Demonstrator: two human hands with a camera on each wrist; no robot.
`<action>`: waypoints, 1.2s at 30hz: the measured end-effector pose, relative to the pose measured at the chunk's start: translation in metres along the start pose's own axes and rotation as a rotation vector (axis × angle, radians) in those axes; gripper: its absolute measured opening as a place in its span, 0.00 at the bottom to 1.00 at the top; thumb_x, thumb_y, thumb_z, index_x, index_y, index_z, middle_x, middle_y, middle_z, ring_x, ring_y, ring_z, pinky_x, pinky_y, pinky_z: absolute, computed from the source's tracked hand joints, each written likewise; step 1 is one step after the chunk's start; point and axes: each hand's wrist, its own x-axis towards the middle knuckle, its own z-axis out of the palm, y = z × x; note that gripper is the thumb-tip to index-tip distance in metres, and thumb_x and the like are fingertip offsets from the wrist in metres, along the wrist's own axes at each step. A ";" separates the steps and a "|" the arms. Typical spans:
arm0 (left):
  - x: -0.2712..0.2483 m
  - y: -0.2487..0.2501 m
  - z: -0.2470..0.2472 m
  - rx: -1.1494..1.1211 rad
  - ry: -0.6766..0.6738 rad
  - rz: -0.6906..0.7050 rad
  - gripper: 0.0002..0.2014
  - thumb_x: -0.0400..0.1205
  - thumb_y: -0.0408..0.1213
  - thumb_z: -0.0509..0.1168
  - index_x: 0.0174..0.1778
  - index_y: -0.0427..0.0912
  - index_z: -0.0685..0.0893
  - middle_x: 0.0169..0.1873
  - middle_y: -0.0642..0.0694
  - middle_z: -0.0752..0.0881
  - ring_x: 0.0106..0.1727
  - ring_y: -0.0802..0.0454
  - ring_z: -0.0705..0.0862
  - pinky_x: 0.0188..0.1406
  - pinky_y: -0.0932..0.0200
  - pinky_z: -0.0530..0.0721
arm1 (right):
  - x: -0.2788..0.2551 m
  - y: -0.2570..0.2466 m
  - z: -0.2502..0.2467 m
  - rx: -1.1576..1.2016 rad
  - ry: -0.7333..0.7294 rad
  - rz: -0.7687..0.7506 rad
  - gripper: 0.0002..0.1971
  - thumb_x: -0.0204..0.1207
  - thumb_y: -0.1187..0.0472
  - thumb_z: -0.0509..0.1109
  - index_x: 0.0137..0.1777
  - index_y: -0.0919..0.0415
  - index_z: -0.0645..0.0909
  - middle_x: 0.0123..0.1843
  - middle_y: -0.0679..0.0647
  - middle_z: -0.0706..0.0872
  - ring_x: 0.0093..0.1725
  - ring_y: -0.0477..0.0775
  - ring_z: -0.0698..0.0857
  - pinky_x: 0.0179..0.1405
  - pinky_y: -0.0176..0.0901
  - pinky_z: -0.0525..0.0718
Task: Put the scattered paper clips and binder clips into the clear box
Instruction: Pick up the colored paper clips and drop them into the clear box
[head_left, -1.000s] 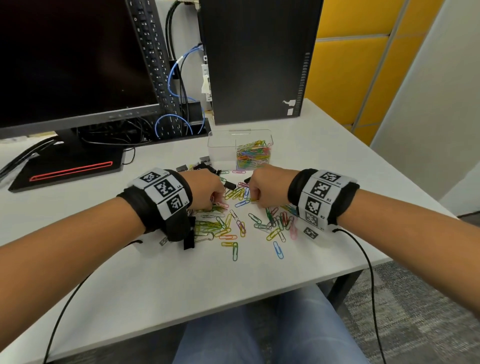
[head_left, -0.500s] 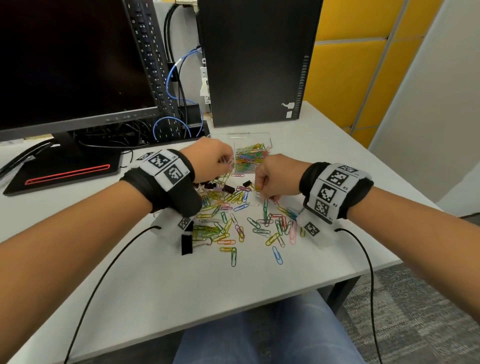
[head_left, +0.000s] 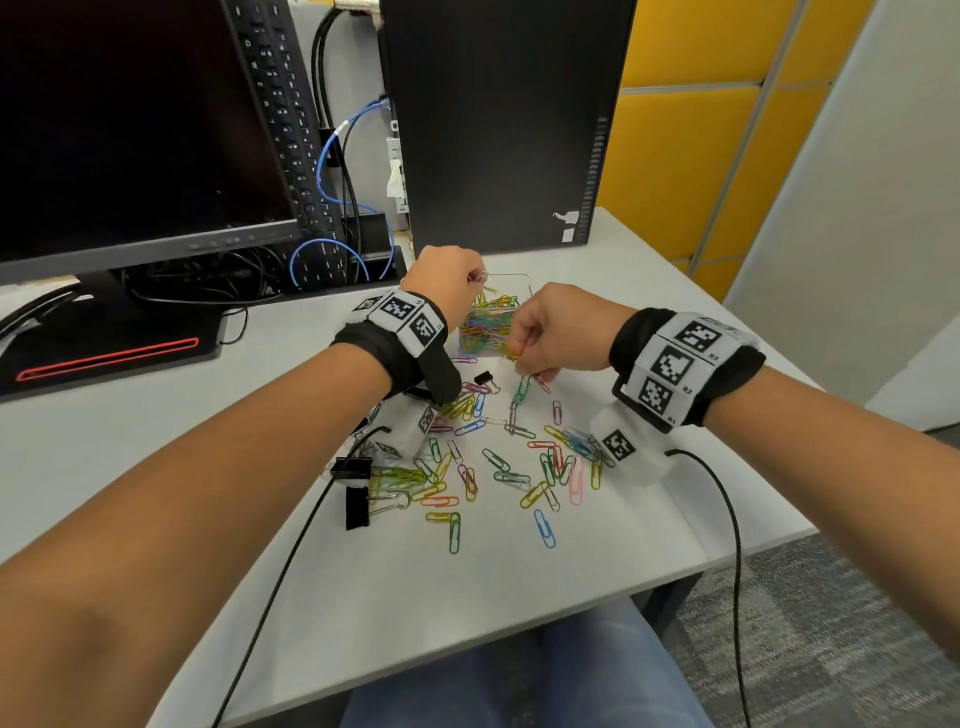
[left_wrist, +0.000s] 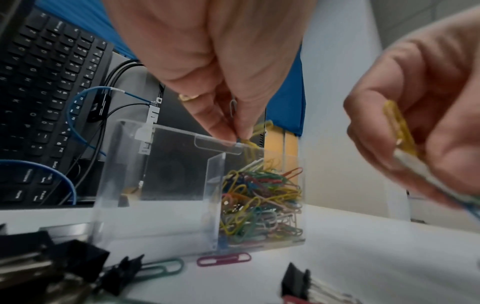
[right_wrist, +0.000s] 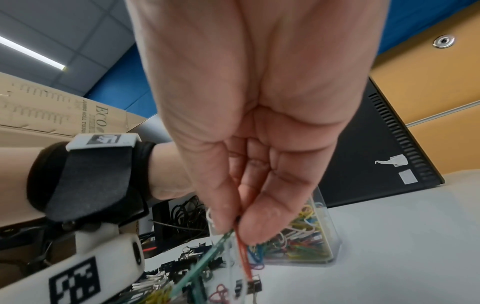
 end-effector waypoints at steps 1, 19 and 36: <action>0.001 -0.001 0.001 0.037 -0.024 0.004 0.10 0.82 0.31 0.59 0.48 0.38 0.86 0.47 0.40 0.88 0.54 0.40 0.83 0.56 0.49 0.83 | 0.000 -0.001 -0.002 0.019 0.007 0.001 0.10 0.72 0.68 0.75 0.34 0.54 0.81 0.34 0.54 0.88 0.30 0.48 0.88 0.40 0.38 0.89; -0.011 -0.017 -0.010 0.141 -0.195 0.095 0.13 0.83 0.40 0.60 0.56 0.43 0.88 0.55 0.45 0.88 0.56 0.44 0.83 0.59 0.48 0.83 | 0.052 -0.016 -0.034 -0.009 0.535 -0.050 0.04 0.74 0.66 0.72 0.41 0.56 0.86 0.42 0.53 0.87 0.46 0.54 0.89 0.53 0.46 0.88; -0.060 -0.012 -0.018 0.205 -0.373 0.171 0.09 0.80 0.42 0.62 0.50 0.46 0.86 0.48 0.46 0.88 0.50 0.45 0.84 0.52 0.54 0.83 | 0.009 -0.010 0.003 -0.347 0.110 -0.113 0.11 0.77 0.65 0.66 0.50 0.61 0.90 0.51 0.54 0.90 0.49 0.54 0.84 0.47 0.35 0.74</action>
